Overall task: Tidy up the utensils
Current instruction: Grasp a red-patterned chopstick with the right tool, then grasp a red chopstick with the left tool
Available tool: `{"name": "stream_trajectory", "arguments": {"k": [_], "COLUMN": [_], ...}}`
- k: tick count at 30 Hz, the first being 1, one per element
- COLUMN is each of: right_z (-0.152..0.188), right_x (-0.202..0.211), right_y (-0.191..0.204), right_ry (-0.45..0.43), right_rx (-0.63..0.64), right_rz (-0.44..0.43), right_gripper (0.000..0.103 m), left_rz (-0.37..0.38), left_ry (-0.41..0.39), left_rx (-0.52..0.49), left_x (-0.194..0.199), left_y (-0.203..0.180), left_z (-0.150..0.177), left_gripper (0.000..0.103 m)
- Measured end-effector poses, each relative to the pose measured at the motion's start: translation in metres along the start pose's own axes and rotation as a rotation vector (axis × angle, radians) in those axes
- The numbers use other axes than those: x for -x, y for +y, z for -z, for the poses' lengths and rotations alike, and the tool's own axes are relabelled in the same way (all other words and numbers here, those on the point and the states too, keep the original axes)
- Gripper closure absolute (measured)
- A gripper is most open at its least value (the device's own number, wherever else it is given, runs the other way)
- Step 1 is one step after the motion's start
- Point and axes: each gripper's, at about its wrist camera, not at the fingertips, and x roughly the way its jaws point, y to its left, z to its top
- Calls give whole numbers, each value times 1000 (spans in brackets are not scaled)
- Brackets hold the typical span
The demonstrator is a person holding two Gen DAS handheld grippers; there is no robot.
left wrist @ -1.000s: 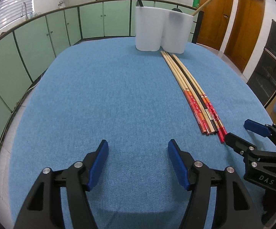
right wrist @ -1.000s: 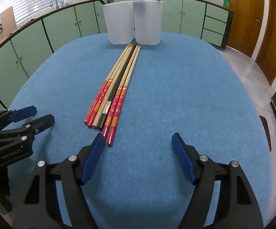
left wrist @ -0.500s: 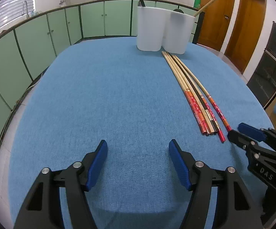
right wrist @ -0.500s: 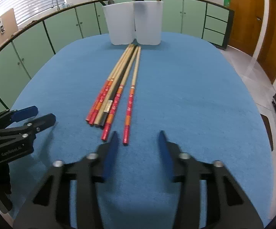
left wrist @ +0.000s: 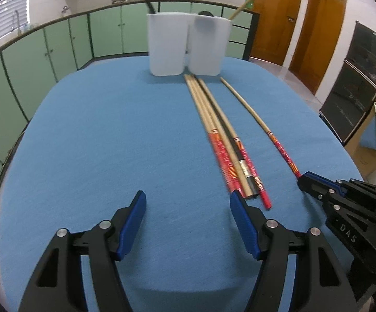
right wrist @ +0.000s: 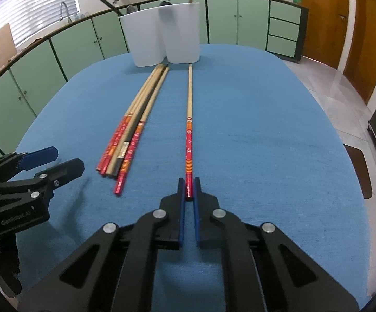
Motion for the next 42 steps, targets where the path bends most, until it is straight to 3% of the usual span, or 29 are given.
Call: {"name": "stream_trajectory", "arguments": {"k": [12, 18, 28, 34, 36, 39, 42], "right_z": [0, 0, 2, 2, 2, 2, 3], "right_x": [-1, -1, 1, 1, 1, 1, 1], "right_y": [-1, -1, -2, -3, -3, -3, -3], "right_ry": [0, 0, 0, 3, 2, 2, 1], "right_rx": [-7, -10, -16, -19, -18, -17, -20], "right_rz": [-11, -14, -21, -27, -26, -26, -27], "right_gripper": [98, 98, 97, 96, 96, 97, 98], "left_rz": [-14, -70, -63, -52, -43, -31, -27], "left_ry": [13, 16, 7, -4, -7, -10, -12], "left_rx": [-30, -43, -28, -32, -32, -41, -36], "left_x": [-14, -10, -6, -7, -7, -7, -6], "left_y": [-13, -6, -3, -8, -11, -16, -16], "left_z": [-5, 2, 4, 0, 1, 1, 1], "left_gripper": [37, 36, 40, 63, 80, 97, 97]}}
